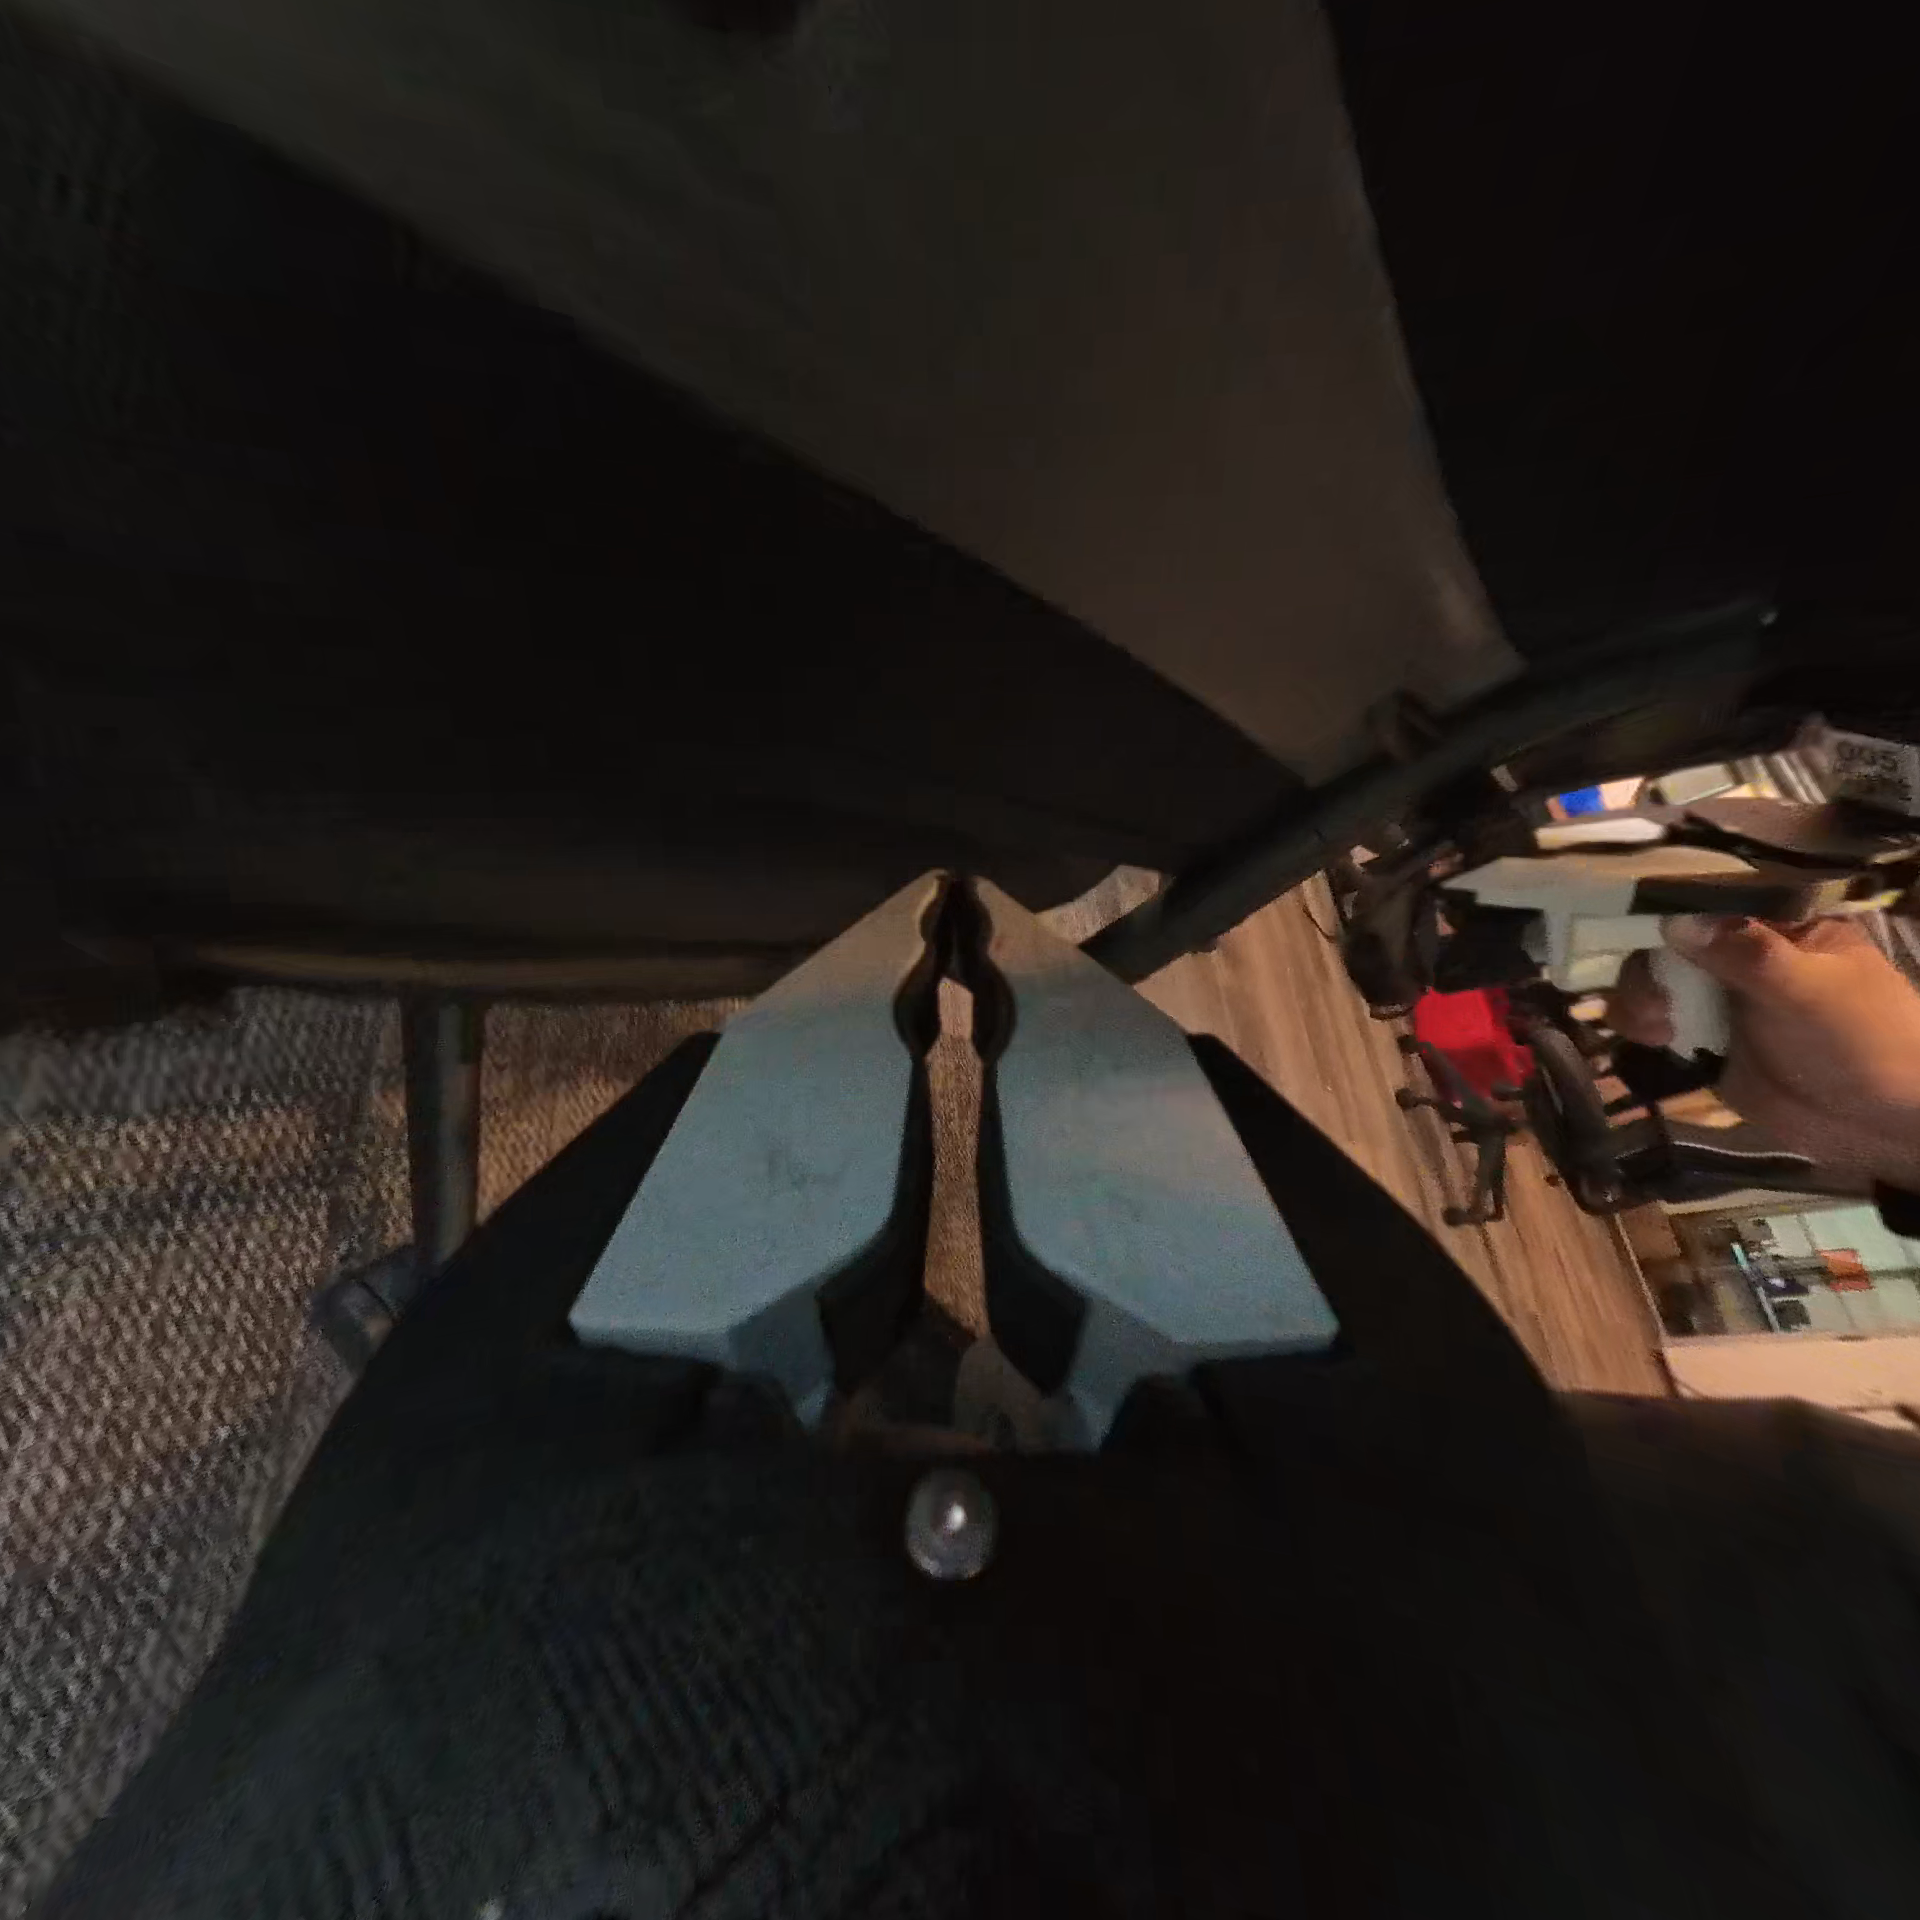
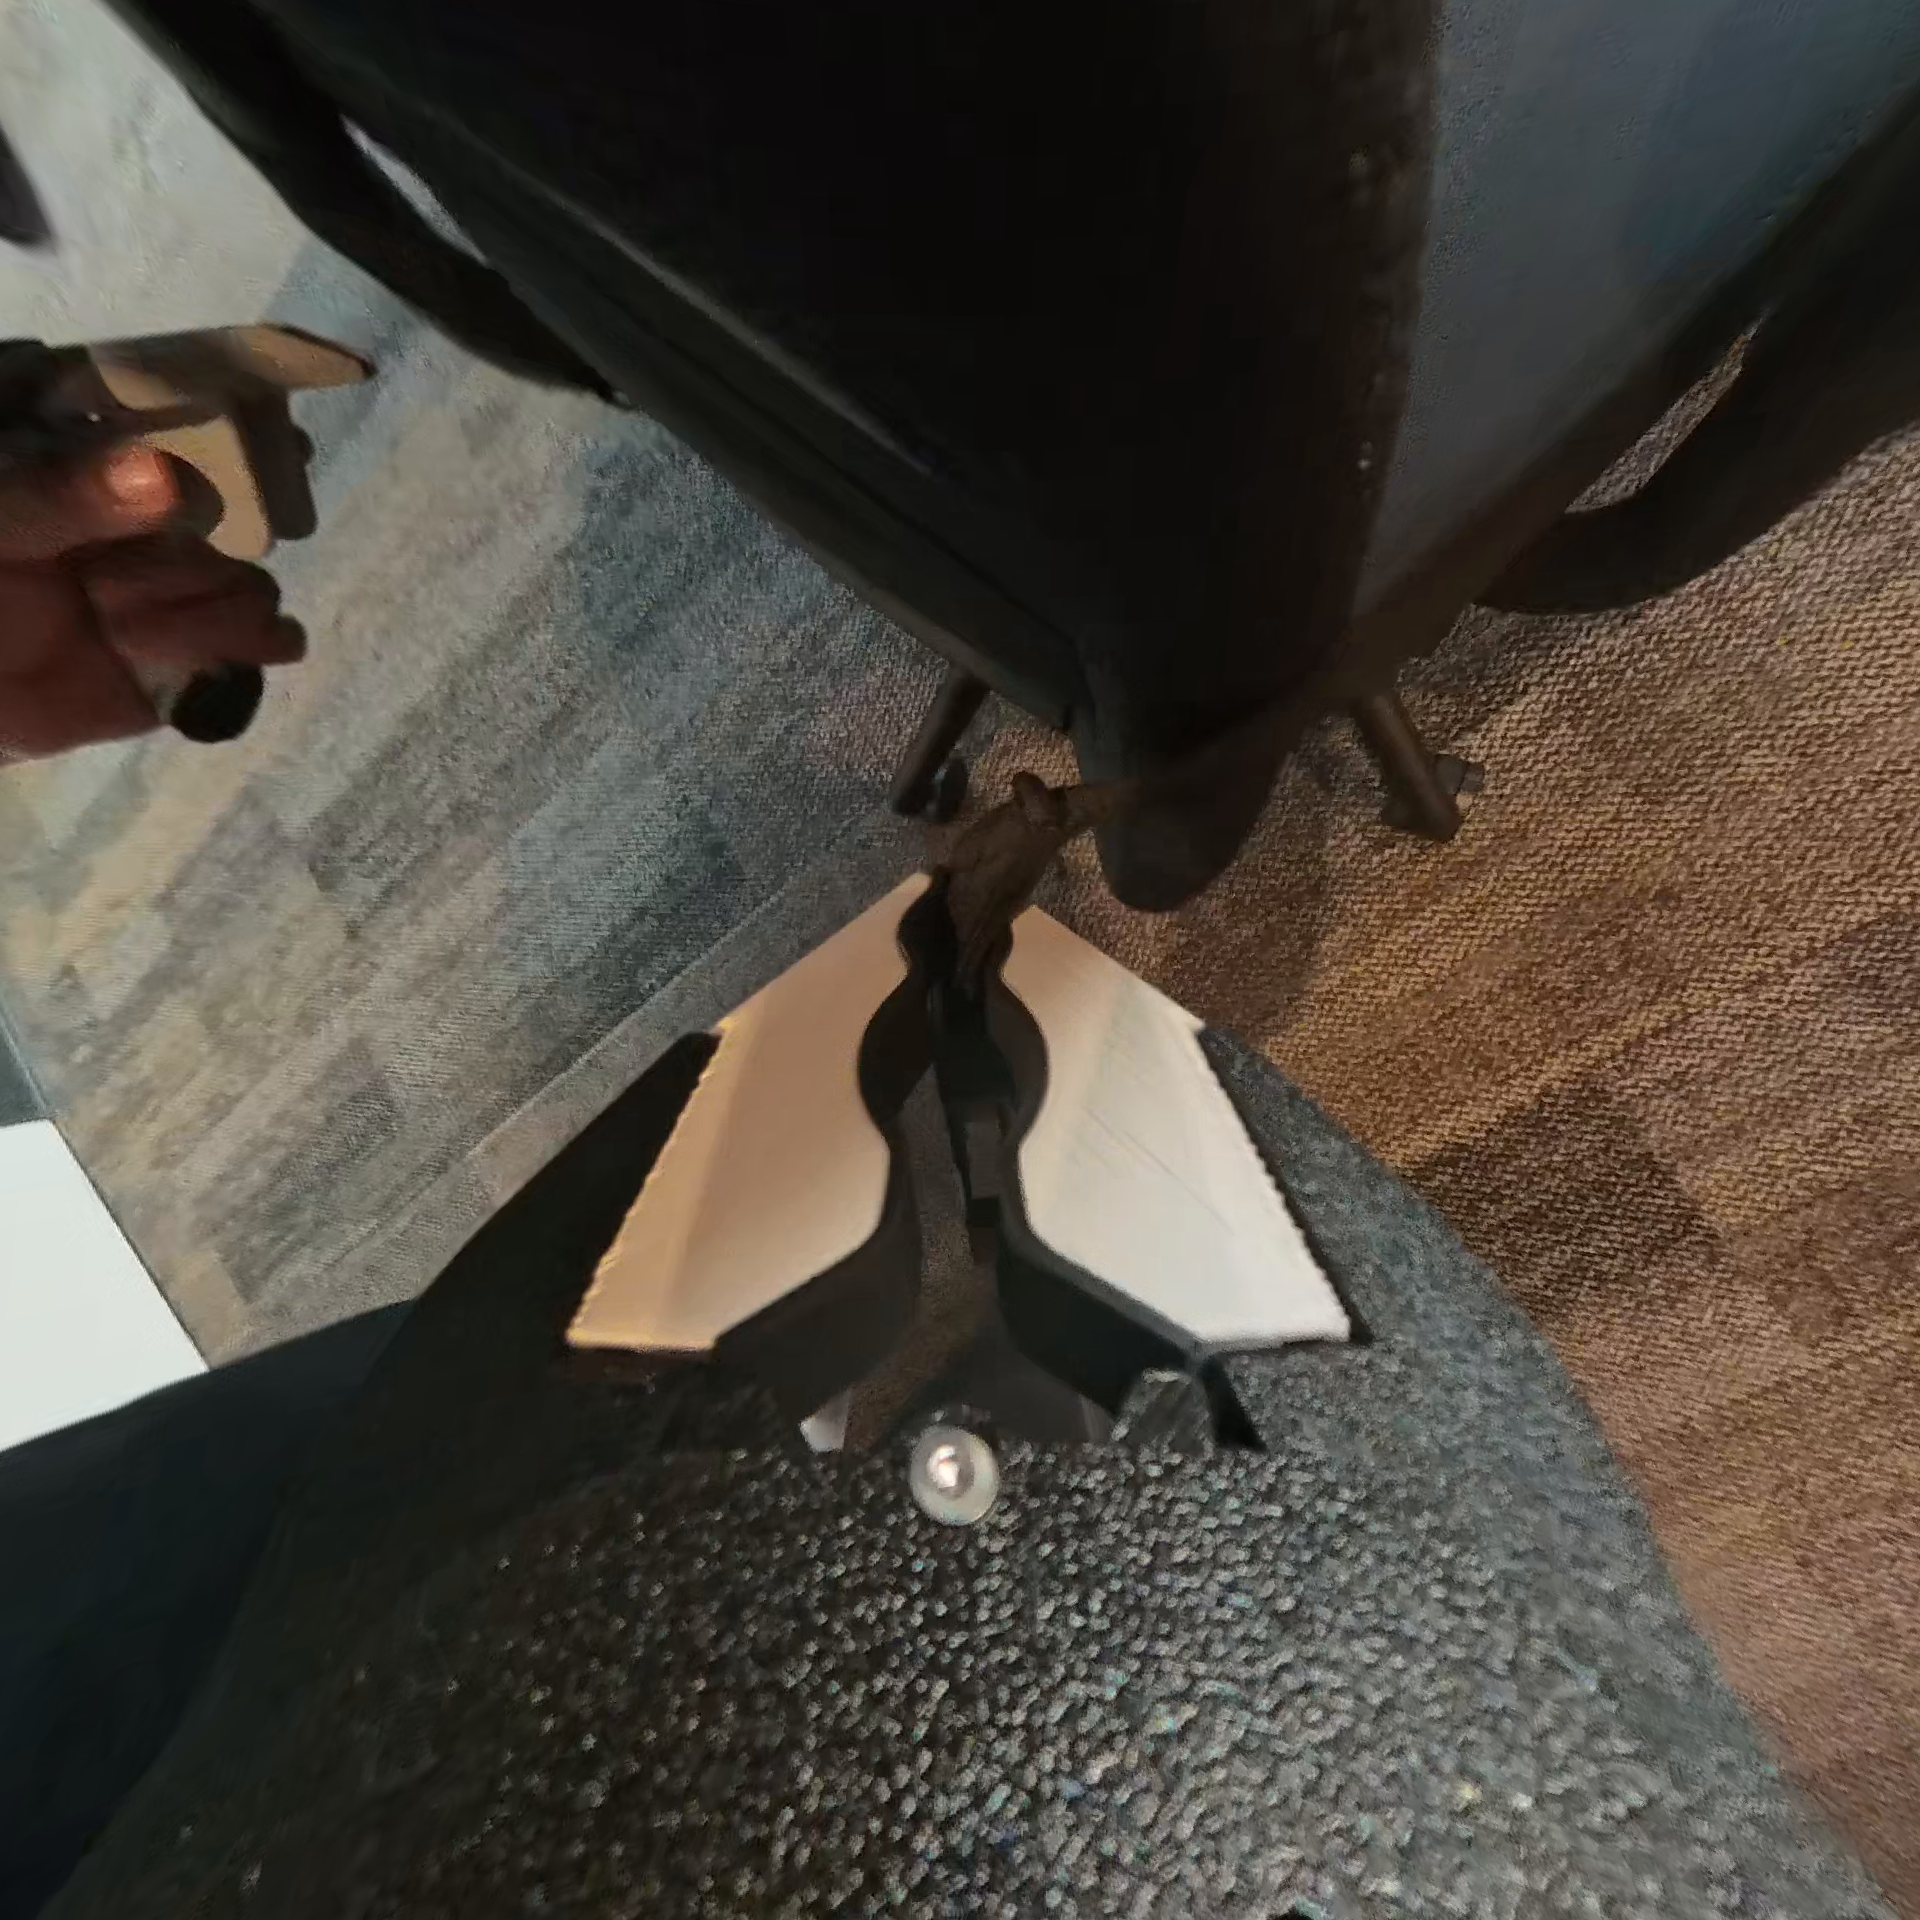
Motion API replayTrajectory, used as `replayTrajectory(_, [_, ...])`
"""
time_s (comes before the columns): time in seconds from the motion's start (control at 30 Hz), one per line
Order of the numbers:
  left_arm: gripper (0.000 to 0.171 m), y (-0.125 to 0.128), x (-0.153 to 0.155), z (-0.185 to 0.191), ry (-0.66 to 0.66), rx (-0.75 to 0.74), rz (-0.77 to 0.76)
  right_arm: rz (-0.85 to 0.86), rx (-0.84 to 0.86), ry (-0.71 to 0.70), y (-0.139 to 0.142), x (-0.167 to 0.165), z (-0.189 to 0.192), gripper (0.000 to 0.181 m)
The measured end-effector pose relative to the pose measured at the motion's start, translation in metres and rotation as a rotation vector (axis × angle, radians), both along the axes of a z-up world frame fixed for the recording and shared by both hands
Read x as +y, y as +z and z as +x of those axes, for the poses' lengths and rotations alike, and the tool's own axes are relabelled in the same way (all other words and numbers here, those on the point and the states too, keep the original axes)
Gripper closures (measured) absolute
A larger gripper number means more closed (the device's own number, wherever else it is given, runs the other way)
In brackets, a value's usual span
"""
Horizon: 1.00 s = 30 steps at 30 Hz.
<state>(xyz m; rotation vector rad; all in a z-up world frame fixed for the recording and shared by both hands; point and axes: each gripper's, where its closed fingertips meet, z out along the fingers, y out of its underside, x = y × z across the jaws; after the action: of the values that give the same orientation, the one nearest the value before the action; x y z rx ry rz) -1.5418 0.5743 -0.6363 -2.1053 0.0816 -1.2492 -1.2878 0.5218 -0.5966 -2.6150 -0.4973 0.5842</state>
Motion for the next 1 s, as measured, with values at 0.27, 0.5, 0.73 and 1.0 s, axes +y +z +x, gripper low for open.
replayTrajectory(0.27, [0.157,0.015,-0.088,-0.005,0.068,0.004,-0.161,-0.097,0.233,-0.142,0.0,-0.012,-0.051,0.181])
replayTrajectory(0.5, [0.126,0.171,-0.057,-0.064,0.244,0.005,0.047,-0.146,0.309,-0.406,-0.003,-0.014,-0.081,0.181])
replayTrajectory(0.73, [0.11,0.439,-0.046,-0.118,-0.063,0.07,0.519,-0.227,0.384,-0.571,-0.001,-0.008,-0.101,0.181])
replayTrajectory(1.0, [0.119,0.388,-0.04,-0.046,-0.5,1.015,0.946,-0.322,0.453,-0.67,0.004,-0.002,-0.106,0.181])
